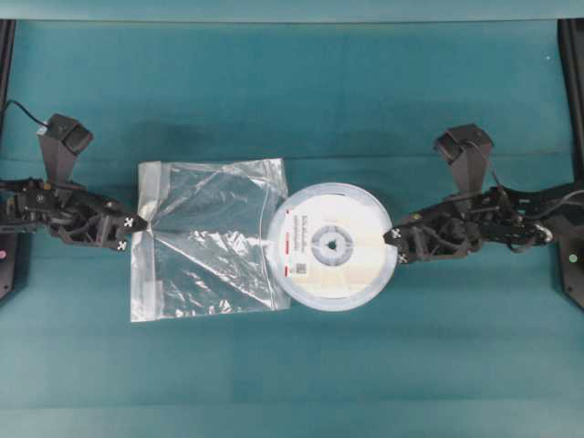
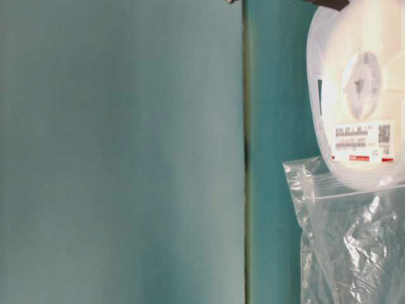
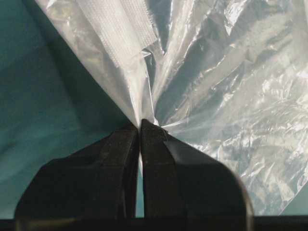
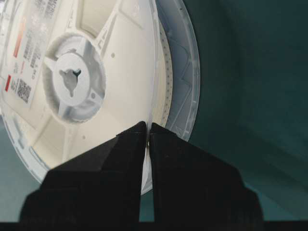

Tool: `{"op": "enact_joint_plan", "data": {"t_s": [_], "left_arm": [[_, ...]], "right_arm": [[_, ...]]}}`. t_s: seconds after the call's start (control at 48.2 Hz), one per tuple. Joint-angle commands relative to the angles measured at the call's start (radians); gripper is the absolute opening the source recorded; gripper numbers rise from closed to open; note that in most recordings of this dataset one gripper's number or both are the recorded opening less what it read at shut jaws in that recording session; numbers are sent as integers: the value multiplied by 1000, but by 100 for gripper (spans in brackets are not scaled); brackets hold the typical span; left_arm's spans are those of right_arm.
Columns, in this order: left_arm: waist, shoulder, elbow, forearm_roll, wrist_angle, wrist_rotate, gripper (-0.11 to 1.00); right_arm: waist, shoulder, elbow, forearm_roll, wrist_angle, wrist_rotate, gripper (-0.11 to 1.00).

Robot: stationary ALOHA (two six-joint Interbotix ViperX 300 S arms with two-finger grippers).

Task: Take out the reel from the clear zip bag.
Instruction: 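Hold the bag with the left gripper and pull the reel rightward out, then lower the reel onto the table right of the bag with the right gripper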

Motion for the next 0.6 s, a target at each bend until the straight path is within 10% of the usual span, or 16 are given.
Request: {"op": "enact_joint_plan", "data": {"t_s": [0.0,0.581], "left_arm": [[2,-2,-9,3,-5,2,0],[2,-2,-9,3,-5,2,0]], "right_arm": [[0,-31,12,9,-5,6,7],[-25,-95,71,17,-2,5,4]]}}
